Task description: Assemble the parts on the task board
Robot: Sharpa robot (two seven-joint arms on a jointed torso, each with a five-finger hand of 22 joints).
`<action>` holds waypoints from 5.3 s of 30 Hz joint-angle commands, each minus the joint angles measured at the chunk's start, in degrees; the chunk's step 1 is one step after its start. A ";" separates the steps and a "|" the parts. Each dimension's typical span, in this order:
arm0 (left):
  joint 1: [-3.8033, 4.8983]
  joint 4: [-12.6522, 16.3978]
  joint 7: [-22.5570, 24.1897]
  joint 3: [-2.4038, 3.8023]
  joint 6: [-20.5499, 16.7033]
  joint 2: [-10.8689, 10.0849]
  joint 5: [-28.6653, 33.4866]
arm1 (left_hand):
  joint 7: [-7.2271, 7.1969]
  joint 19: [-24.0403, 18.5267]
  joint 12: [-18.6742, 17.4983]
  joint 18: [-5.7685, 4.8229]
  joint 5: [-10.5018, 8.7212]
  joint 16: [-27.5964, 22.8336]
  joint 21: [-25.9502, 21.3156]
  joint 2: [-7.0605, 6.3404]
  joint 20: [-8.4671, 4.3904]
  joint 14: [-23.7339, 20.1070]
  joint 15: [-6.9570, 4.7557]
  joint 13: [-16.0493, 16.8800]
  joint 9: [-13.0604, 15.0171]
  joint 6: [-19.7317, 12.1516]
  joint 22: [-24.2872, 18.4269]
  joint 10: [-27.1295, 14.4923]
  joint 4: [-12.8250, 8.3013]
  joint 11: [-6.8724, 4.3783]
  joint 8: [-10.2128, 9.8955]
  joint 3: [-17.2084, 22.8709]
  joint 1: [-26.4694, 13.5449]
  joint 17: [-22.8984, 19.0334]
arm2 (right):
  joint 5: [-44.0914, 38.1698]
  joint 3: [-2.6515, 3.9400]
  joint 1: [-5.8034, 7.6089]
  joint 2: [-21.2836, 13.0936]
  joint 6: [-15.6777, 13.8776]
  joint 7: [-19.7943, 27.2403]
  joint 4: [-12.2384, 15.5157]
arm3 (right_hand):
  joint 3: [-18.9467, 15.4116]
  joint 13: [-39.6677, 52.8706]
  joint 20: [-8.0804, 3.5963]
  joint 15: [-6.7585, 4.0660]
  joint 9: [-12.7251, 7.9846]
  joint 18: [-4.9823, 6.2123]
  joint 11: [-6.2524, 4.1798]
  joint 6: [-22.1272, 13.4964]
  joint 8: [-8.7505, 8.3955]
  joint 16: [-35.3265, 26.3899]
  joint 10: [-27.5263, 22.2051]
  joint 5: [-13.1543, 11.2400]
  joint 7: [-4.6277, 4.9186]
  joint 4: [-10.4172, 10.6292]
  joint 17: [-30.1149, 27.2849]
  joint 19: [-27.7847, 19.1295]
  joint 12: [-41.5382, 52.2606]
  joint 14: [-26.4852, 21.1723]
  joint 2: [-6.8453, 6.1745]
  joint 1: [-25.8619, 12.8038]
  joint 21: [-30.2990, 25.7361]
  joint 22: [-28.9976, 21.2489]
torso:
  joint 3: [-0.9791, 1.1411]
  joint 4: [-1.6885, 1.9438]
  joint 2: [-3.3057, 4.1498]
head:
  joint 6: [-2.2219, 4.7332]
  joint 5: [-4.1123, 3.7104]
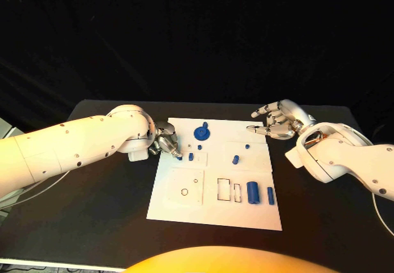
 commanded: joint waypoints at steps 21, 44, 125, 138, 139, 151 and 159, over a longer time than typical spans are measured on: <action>-0.18 -1.21 -0.16 -0.30 2.04 1.14 -0.67 | -0.10 0.32 0.30 -0.62 0.13 0.22 0.18 0.67 -0.02 5.15 -0.26 0.07 0.02 0.35 -0.01 0.37 -10.75 0.10 0.13 11.08 -0.14 12.10 | -0.22 0.01 -0.08 0.02 0.51 0.39 0.04 | -0.20 -0.03 -0.41 -0.39 -0.06 0.61 -0.06 0.08 0.37 -0.18 -0.23 0.14 -0.06 -0.15 7.44 3.18 -0.15 3.75 0.19 -0.32 -0.18 11.94 | 0.01 0.00 0.01 | -0.20 -0.27; -0.39 -1.97 -1.05 -0.53 1.35 2.06 -0.51 | -0.07 0.09 0.61 -0.57 0.00 0.20 0.05 0.58 -0.01 5.13 -0.23 0.55 -0.04 0.49 -0.29 0.67 -10.69 0.15 0.02 11.05 -0.76 12.05 | -0.21 0.01 -0.11 0.02 0.50 0.40 0.04 | -0.20 -0.03 -0.41 -0.39 -0.06 0.61 -0.06 0.08 0.37 -0.18 -0.23 0.14 -0.06 -0.15 7.44 3.18 -0.15 3.75 0.19 -0.32 -0.18 11.94 | 0.08 -0.05 0.01 | -0.22 -0.45; -1.89 -2.00 28.85 -1.82 -26.10 4.18 -19.05 | 6.09 -15.01 -21.43 3.55 -1.94 -12.62 -15.79 -2.28 5.47 -10.30 6.07 -31.49 -19.34 -14.59 -22.64 -31.85 1.57 7.53 -7.98 -12.37 14.18 -22.42 | -0.19 0.00 -0.22 -0.20 0.31 0.46 -0.04 | -0.13 -0.44 -0.46 -0.42 -0.14 0.76 -0.08 -0.08 0.56 -0.43 -0.50 0.36 -0.08 -0.16 7.16 2.92 -0.33 3.68 0.29 -0.44 -0.88 11.61 | -0.01 -0.08 0.08 | 1.05 -1.51; -2.06 -5.18 25.47 -2.08 -18.53 7.15 -23.96 | 5.47 -13.60 -22.62 3.14 -2.13 -11.82 -13.56 -2.53 5.49 -9.57 5.98 -33.33 -20.90 -12.17 -19.89 -31.57 1.76 7.41 -8.72 -12.19 14.09 -23.10 | -0.18 0.00 -0.26 -0.07 0.29 0.42 -0.09 | -0.06 -0.41 -0.46 -0.42 -0.15 0.72 -0.09 -0.08 0.58 -0.36 -0.46 0.42 -0.08 -0.17 7.31 3.00 -0.27 3.72 0.37 -0.38 -0.72 11.69 | 0.03 -0.02 0.06 | 0.67 -1.62; -2.07 -5.33 25.42 -2.09 -18.26 7.30 -24.23 | 5.47 -13.60 -22.62 3.14 -2.13 -11.82 -13.56 -2.53 5.49 -9.57 5.98 -33.33 -20.90 -12.17 -19.89 -31.57 1.76 7.41 -8.72 -12.19 14.09 -23.10 | -0.18 0.00 -0.26 -0.06 0.26 0.39 -0.09 | -0.03 -0.65 -0.47 -0.43 -0.15 0.77 -0.09 -0.09 0.60 -0.49 -0.67 0.44 -0.08 -0.18 7.08 2.90 -0.51 3.65 0.40 -0.36 -0.95 11.57 | 0.04 -0.03 0.07 | 0.61 -1.57; -2.08 -6.49 24.94 -2.12 -15.39 8.08 -25.17 | 5.21 -13.71 -22.56 3.13 -2.19 -11.47 -13.02 -2.58 5.41 -9.41 5.70 -34.34 -21.78 -9.73 -19.42 -29.47 1.56 7.05 -9.08 -12.09 14.21 -23.80 | -0.11 0.00 -0.27 0.00 -0.25 0.61 -0.15 | 0.62 -15.49 -0.92 -0.86 -0.34 4.91 -0.42 -0.76 1.12 -12.39 -10.57 0.58 -0.31 -0.19 -7.07 -5.64 -15.22 -1.49 0.49 -0.19 -22.31 0.15 | 0.04 0.03 0.03 | 0.38 -1.70; -2.11 -7.04 24.99 -2.12 -14.67 8.51 -25.16 | 5.12 -13.72 -22.49 3.10 -2.19 -11.37 -12.85 -2.43 5.37 -9.40 5.59 -34.61 -21.98 -8.75 -19.24 -28.68 1.49 6.92 -9.07 -11.98 14.26 -24.08 | 1.75 0.00 -0.26 0.09 -2.61 2.88 -0.32 | 3.67 -35.82 0.06 -0.12 -0.17 9.64 0.54 -1.35 3.40 -47.59 -14.93 1.63 0.25 -0.24 -31.61 -16.28 -34.71 -13.05 0.79 1.10 -64.61 -28.00 | 0.03 -0.04 0.02 | 0.46 -1.72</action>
